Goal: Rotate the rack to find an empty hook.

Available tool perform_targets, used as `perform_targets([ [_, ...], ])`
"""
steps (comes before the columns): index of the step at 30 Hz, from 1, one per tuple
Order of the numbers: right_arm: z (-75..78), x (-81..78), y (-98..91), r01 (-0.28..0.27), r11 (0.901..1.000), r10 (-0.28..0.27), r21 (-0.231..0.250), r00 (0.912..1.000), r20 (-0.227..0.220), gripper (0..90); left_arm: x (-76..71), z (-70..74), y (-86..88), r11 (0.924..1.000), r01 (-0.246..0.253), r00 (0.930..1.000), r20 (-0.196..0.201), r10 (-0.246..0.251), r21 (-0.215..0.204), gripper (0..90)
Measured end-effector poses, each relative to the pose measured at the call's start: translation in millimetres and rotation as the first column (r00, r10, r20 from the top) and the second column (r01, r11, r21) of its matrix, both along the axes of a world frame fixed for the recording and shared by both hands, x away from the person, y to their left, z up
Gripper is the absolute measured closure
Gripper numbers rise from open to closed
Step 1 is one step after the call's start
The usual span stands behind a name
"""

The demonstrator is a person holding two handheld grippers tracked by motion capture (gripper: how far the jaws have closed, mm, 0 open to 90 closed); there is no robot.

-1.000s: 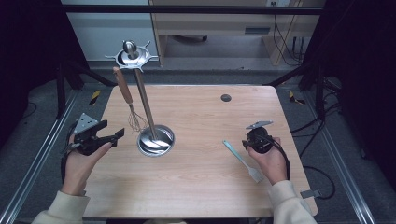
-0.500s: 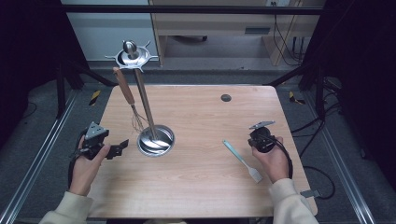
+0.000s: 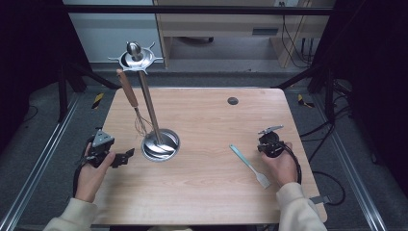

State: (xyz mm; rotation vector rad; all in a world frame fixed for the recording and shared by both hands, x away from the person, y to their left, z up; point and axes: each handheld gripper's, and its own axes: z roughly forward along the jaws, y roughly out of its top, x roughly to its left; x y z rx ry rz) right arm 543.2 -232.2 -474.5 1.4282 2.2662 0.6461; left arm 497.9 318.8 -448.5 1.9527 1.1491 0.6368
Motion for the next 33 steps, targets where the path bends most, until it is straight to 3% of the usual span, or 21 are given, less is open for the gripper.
perform_targets([
  [33, -5.3, 4.7, -29.5, 0.085, 0.9964, -0.085, 0.000, 0.9964, 0.000, 90.0, -0.5, -2.1, 0.1, 1.0000, 0.006, 0.9999, -0.013, -0.006, 0.005, 6.5],
])
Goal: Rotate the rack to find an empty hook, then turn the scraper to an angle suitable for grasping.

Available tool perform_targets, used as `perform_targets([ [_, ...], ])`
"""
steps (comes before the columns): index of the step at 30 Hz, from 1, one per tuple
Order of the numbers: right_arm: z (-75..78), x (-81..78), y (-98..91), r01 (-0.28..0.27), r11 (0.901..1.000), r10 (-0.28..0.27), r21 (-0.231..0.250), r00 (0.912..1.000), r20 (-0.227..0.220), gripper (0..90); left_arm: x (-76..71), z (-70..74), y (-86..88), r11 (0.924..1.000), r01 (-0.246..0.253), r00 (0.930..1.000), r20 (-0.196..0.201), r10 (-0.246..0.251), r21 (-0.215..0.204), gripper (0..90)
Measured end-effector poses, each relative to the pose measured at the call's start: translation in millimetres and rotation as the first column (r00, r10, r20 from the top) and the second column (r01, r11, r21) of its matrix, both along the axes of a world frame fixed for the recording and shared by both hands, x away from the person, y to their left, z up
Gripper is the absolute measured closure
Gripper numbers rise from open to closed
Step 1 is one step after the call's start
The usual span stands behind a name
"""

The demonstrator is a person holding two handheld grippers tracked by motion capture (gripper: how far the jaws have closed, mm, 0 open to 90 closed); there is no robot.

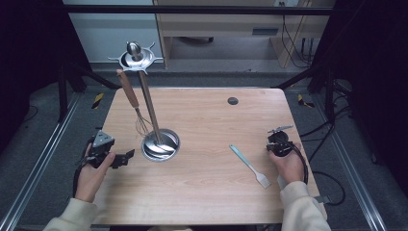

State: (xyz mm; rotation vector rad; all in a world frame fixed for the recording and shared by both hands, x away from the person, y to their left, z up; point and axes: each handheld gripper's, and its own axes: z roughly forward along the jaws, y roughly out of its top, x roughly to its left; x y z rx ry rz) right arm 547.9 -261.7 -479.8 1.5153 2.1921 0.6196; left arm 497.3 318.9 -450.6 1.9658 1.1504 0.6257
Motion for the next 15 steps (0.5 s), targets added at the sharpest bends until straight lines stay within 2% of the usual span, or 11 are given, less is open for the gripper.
perform_targets([
  [7, 0.7, -0.8, -5.1, 0.021, 0.9998, -0.021, -0.005, 0.9998, -0.005, 90.0, 0.2, -2.2, 0.2, 1.0000, -0.003, 0.9999, -0.010, 0.003, 0.000, 6.5],
  [15, 5.4, -4.0, -9.2, 0.036, 0.9992, -0.036, 0.018, 0.9993, 0.006, 90.0, -0.6, -4.4, -0.7, 1.0000, -0.004, 0.9999, -0.015, 0.004, 0.008, 6.3],
])
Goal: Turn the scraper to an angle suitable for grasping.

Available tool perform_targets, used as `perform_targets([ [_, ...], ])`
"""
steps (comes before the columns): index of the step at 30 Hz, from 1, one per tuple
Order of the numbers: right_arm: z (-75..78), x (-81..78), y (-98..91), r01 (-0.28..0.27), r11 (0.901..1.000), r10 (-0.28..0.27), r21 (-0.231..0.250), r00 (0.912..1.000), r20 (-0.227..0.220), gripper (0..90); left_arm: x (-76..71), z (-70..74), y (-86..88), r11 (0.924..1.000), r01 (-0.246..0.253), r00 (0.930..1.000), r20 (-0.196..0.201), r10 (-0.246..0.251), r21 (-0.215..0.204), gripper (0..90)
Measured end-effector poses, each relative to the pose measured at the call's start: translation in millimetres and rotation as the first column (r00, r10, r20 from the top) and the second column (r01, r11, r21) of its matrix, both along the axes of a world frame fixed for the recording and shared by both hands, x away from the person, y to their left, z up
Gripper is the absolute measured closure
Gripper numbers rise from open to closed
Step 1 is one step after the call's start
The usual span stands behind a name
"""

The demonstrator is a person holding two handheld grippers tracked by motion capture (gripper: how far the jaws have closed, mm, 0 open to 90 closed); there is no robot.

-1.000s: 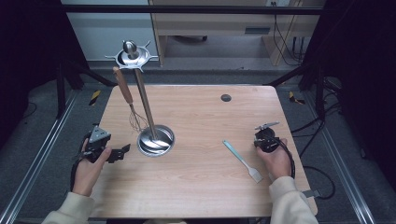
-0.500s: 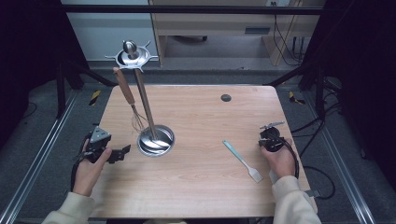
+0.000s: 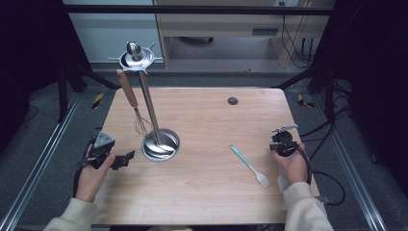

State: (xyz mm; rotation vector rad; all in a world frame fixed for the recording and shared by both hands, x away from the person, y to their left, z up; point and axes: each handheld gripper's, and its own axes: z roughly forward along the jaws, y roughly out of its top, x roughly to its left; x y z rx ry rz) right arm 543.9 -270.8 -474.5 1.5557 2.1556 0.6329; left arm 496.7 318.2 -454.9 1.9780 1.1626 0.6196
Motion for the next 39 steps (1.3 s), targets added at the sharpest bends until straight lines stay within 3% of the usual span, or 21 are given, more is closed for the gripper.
perform_targets([
  [12, 15.8, -7.6, -2.1, 0.016, 0.9999, -0.016, 0.005, 0.9999, -0.001, 88.9, -3.6, -10.9, -5.2, 0.9982, 0.024, 0.9994, -0.025, -0.023, 0.055, 6.2],
  [24, 27.8, 2.2, -5.3, 0.065, 0.9979, -0.065, -0.003, 0.9951, -0.074, 70.2, -6.3, -16.6, -6.3, 0.9953, 0.034, 0.9989, -0.036, -0.031, 0.090, 6.0],
  [36, 25.2, 17.5, -3.5, 0.115, 0.9932, -0.116, -0.014, 0.9833, -0.140, 62.6, -12.8, -20.9, -9.0, 0.9892, 0.058, 0.9980, -0.033, -0.054, 0.135, 5.6],
  [39, 24.6, 19.4, -3.0, 0.123, 0.9923, -0.124, -0.011, 0.9806, -0.152, 62.1, -14.7, -21.9, -10.0, 0.9848, 0.072, 0.9972, -0.033, -0.067, 0.158, 5.4],
])
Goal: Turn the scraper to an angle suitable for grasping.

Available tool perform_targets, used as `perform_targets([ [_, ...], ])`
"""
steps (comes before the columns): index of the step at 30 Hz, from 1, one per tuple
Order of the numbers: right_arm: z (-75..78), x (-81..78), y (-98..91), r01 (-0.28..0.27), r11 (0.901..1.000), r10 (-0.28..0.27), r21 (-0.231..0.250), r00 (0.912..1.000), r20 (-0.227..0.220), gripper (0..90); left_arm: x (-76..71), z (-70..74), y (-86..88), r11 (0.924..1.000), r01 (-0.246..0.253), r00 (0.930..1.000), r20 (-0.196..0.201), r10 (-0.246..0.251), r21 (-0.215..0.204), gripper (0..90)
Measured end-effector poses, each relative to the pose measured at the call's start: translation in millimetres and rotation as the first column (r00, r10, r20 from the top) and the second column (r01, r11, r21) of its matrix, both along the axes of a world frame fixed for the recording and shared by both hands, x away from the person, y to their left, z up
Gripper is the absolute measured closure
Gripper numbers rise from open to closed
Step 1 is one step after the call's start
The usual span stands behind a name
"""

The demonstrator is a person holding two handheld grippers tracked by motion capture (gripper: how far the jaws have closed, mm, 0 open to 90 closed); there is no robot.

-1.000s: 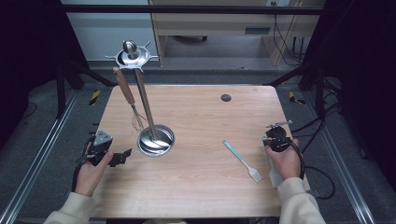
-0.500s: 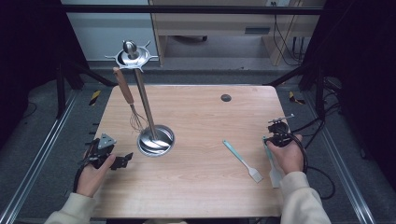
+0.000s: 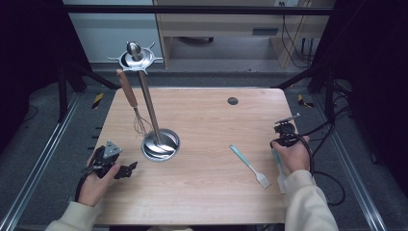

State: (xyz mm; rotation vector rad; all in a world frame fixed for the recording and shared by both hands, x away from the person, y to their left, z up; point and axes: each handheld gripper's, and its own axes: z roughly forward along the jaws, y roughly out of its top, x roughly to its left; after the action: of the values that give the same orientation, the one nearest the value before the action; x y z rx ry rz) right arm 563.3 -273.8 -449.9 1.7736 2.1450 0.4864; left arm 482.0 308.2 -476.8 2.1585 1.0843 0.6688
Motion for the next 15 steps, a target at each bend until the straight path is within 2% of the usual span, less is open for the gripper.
perform_targets([
  [2, -1.0, 1.1, -0.7, 0.002, 1.0000, -0.002, 0.004, 1.0000, -0.005, 61.9, -2.7, -1.4, -1.1, 0.9995, 0.011, 0.9999, 0.007, -0.011, 0.029, 5.4],
  [4, -1.8, 2.1, -1.7, 0.015, 0.9998, -0.015, 0.009, 0.9998, -0.015, 61.8, -6.9, -2.6, -1.1, 0.9992, 0.021, 0.9998, 0.008, -0.021, 0.036, 5.3],
  [9, -3.5, 3.2, -3.5, 0.026, 0.9996, -0.026, 0.007, 0.9994, -0.023, 61.9, -12.3, 0.3, 0.3, 0.9996, 0.024, 0.9996, 0.015, -0.024, 0.011, 4.9],
  [15, -4.3, 5.8, 1.8, 0.020, 0.9998, -0.020, 0.002, 0.9991, -0.036, 62.2, -12.0, -0.2, -0.6, 0.9995, 0.027, 0.9996, 0.011, -0.027, 0.013, 4.9],
])
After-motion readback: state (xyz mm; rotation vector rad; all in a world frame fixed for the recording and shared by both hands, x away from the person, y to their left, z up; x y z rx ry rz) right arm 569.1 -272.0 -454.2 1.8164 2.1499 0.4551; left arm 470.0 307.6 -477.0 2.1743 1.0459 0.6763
